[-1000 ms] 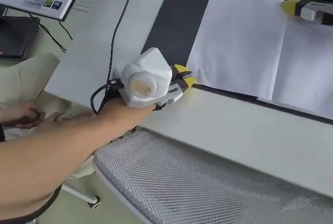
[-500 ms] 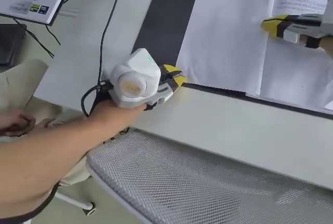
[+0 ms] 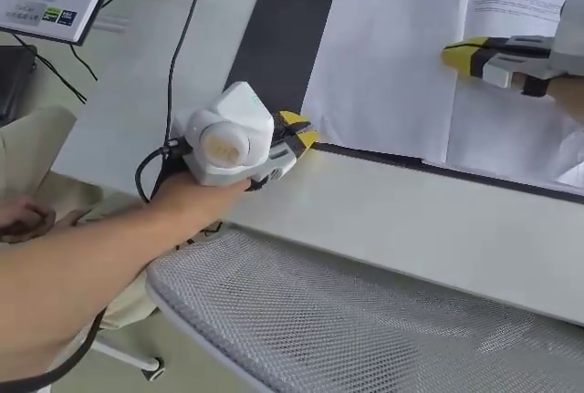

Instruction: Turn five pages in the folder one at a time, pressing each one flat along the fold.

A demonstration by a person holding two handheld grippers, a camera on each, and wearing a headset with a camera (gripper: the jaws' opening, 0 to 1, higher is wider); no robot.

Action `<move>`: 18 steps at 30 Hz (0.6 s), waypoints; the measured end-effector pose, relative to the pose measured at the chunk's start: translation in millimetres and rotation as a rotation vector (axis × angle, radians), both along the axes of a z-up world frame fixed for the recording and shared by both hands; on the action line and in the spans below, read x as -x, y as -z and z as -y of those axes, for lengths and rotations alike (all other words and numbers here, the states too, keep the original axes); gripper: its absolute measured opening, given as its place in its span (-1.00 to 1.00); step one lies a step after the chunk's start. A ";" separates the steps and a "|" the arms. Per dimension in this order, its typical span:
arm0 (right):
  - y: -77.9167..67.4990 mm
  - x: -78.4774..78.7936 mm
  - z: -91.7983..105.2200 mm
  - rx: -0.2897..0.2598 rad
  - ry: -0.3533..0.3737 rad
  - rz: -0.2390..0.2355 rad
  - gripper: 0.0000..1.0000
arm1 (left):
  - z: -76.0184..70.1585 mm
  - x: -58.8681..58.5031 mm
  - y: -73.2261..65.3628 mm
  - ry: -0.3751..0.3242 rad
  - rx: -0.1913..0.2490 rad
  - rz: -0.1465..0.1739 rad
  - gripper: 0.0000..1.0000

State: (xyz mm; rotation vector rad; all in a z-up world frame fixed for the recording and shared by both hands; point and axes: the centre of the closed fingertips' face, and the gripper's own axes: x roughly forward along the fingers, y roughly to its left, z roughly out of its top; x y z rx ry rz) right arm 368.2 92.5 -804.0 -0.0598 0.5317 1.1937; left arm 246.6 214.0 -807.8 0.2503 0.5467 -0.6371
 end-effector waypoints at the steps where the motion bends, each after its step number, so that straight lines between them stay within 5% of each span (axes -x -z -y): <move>1: 0.5 5.6 -0.3 -0.004 -0.007 -0.007 -1.00 | 0.0 0.1 -0.1 0.000 0.000 0.000 -0.85; 10: -9.4 34.5 0.5 -0.012 -0.037 -0.006 -1.00 | -1.0 -0.9 2.2 0.004 0.000 0.001 -0.85; 12: -4.5 45.4 3.2 0.013 -0.062 -0.041 -1.00 | -1.2 -0.9 2.2 0.004 0.001 0.001 -0.85; 14: -3.6 56.8 2.2 0.019 -0.092 -0.010 -1.00 | -1.1 -0.6 2.0 0.005 0.003 0.002 -0.85; 18: -3.5 70.2 3.5 0.014 -0.099 -0.021 -1.00 | -0.9 -0.3 1.7 0.008 0.005 0.003 -0.85</move>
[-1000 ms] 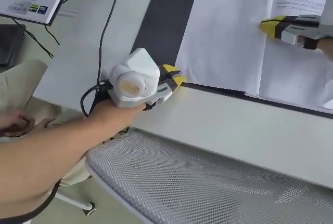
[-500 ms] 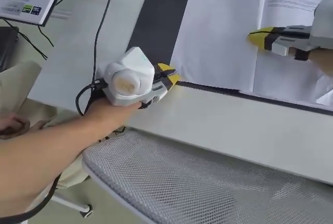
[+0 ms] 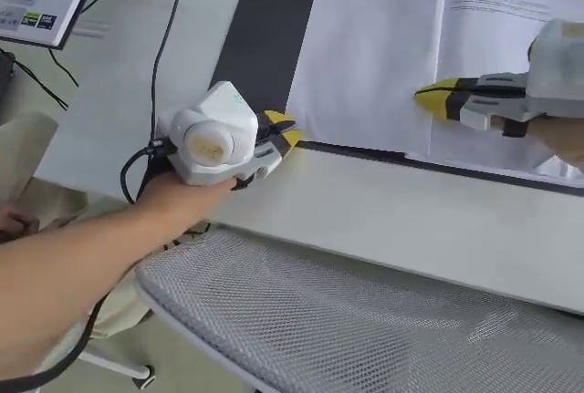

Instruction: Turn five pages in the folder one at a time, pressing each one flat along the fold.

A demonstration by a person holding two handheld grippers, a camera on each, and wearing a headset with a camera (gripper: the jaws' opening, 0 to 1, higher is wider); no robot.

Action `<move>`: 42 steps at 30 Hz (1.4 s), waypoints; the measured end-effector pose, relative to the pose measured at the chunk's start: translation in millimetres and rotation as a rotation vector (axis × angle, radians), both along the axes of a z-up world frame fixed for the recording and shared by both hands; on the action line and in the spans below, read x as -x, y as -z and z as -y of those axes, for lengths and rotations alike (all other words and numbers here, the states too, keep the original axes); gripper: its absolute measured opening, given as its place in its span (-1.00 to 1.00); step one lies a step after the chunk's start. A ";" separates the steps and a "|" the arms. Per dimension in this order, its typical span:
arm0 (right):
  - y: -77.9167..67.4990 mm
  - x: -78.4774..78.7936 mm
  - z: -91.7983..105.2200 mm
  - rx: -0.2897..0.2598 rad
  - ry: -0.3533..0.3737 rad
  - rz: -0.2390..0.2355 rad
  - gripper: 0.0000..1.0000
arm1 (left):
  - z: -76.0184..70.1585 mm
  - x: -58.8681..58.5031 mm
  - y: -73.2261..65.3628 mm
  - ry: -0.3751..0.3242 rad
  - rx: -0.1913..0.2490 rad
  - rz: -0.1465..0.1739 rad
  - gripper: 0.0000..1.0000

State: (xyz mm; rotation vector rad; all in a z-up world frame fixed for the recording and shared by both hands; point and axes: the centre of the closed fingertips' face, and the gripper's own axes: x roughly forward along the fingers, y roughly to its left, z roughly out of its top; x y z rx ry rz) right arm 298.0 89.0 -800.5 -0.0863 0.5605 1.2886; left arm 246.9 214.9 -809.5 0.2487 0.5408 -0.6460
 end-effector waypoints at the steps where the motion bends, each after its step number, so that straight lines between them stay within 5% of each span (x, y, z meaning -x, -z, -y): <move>1: 0.1 3.9 0.7 -0.002 -0.002 -0.014 -1.00 | 0.1 0.2 -0.2 0.002 -0.001 0.002 -0.85; 13: 0.3 48.5 -0.2 0.011 -0.055 -0.056 -1.00 | 0.2 0.5 -0.5 0.011 -0.005 -0.002 -0.85; 26: -7.3 73.7 14.9 0.010 -0.025 -0.109 -1.00 | 0.9 0.6 -0.8 0.020 -0.015 -0.012 -0.85; 33: -28.2 71.0 44.7 -0.043 0.102 -0.110 -1.00 | 1.0 0.4 -0.2 0.022 -0.021 -0.025 -0.85; 38: -48.0 56.3 77.6 -0.118 0.285 -0.115 -1.00 | 4.0 1.6 -0.1 0.011 -0.001 -0.056 -0.64; 42: -63.9 46.9 114.4 -0.184 0.452 -0.112 -1.00 | 6.4 2.1 -2.2 0.020 -0.013 -0.059 -0.69</move>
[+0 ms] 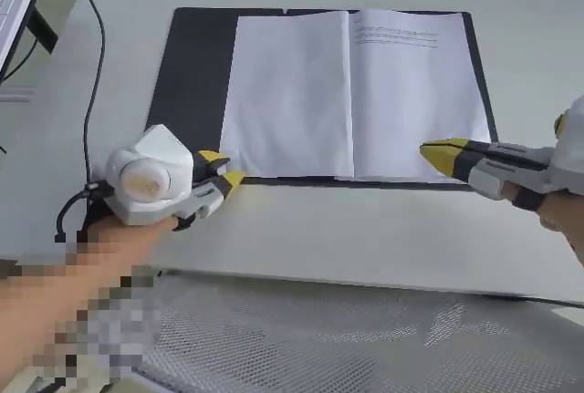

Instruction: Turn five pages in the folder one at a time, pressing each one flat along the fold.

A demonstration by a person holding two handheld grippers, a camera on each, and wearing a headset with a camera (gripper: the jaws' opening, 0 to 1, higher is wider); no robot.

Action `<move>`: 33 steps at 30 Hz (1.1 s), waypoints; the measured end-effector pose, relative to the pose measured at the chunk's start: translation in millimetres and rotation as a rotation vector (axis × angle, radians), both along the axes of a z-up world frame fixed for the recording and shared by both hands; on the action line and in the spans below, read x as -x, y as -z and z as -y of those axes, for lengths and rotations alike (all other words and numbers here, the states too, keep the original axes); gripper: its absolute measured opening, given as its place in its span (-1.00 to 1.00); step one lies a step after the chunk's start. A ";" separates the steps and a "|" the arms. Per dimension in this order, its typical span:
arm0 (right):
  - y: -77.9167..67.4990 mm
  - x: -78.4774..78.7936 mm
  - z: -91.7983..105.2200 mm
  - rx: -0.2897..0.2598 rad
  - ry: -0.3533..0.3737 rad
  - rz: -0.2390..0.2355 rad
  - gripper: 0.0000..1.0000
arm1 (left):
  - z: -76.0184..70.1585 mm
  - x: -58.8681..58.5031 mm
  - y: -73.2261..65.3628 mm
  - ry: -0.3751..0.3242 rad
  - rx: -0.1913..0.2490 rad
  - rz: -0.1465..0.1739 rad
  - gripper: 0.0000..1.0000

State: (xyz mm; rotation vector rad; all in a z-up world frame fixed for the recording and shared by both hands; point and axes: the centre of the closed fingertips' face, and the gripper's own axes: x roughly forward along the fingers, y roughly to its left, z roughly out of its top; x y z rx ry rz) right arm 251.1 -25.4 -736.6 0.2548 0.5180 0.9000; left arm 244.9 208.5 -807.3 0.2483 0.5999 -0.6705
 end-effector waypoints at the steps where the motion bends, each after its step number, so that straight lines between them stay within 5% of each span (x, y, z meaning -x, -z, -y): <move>1: -2.6 -1.1 8.8 0.002 0.032 0.011 -1.00 | 0.9 -0.3 -2.4 -0.003 0.010 0.001 -0.68; 6: -11.1 3.7 53.2 -0.009 0.185 0.013 -1.00 | 5.7 -1.8 -13.0 -0.001 0.017 0.013 -0.68; 13: -12.1 24.6 75.5 0.003 0.249 0.014 -1.00 | 15.9 0.9 -33.6 0.005 0.045 0.040 -0.68; 22: -15.2 54.2 66.6 -0.001 0.239 0.002 -0.99 | 39.4 14.7 -51.6 0.055 0.074 0.062 -0.70; 24: -16.4 61.6 64.2 0.001 0.238 0.011 -1.00 | 50.1 20.8 -54.3 0.113 0.050 0.065 -0.71; 33: -24.1 72.0 60.2 -0.055 0.262 0.002 -1.00 | 100.2 24.5 -54.0 0.201 0.080 0.051 -0.75</move>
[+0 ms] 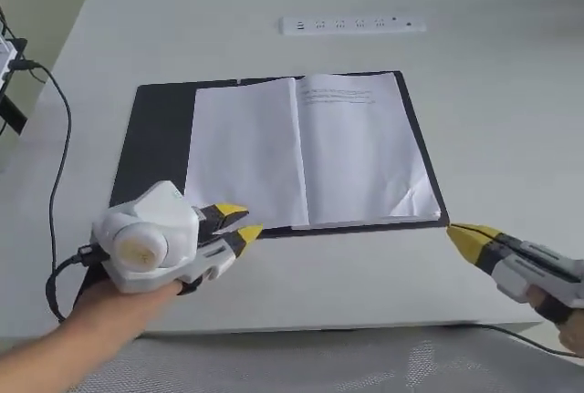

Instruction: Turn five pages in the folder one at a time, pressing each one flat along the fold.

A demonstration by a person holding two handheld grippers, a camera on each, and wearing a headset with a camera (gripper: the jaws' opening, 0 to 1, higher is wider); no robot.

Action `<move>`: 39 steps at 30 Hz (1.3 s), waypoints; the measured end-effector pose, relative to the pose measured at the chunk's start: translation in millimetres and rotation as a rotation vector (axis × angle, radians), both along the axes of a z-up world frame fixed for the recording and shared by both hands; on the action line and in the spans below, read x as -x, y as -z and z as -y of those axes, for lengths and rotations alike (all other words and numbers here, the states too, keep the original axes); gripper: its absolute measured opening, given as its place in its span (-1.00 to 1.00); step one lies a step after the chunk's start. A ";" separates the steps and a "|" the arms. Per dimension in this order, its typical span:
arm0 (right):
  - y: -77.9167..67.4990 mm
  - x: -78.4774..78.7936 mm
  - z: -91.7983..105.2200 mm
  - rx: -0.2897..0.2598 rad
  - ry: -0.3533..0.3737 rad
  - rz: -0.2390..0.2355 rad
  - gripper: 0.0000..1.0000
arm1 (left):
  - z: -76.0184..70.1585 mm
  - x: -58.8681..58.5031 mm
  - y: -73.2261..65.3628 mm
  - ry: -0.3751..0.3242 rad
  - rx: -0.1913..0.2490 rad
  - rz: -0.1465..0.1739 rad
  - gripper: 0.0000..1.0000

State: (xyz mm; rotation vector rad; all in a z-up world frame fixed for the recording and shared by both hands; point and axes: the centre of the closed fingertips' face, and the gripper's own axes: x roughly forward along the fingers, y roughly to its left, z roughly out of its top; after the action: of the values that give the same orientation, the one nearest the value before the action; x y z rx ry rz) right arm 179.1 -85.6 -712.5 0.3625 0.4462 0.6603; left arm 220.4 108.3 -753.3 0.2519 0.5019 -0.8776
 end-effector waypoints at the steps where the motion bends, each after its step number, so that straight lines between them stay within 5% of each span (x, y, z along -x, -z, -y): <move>1: -2.8 -1.5 1.9 -0.017 0.023 0.009 -1.00 | 10.2 -0.1 -0.3 0.015 0.012 0.004 -0.75; 9: -16.4 1.6 14.0 -0.082 0.103 0.024 -0.99 | 79.5 -7.1 6.8 0.073 0.028 -0.006 -0.69; 16: -24.9 2.8 35.0 -0.140 0.170 0.035 -0.89 | 119.5 -16.5 15.7 0.089 0.016 -0.014 -0.61; 22: -28.8 6.0 50.6 -0.140 0.209 0.047 -0.86 | 134.7 -29.0 23.2 0.047 0.008 -0.042 -0.47; 27: -30.7 4.3 63.9 -0.118 0.226 0.058 -0.81 | 143.6 -35.3 22.0 0.035 0.019 -0.036 -0.46; 39: -34.7 -8.9 66.0 -0.054 0.188 0.087 -0.73 | 173.3 -49.0 26.9 -0.012 0.013 -0.037 -0.31</move>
State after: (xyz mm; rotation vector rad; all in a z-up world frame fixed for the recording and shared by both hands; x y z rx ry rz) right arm 188.0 -151.7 -677.8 0.4199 0.3073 0.5033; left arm 269.4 -65.0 -780.2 0.2211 0.5312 -0.8753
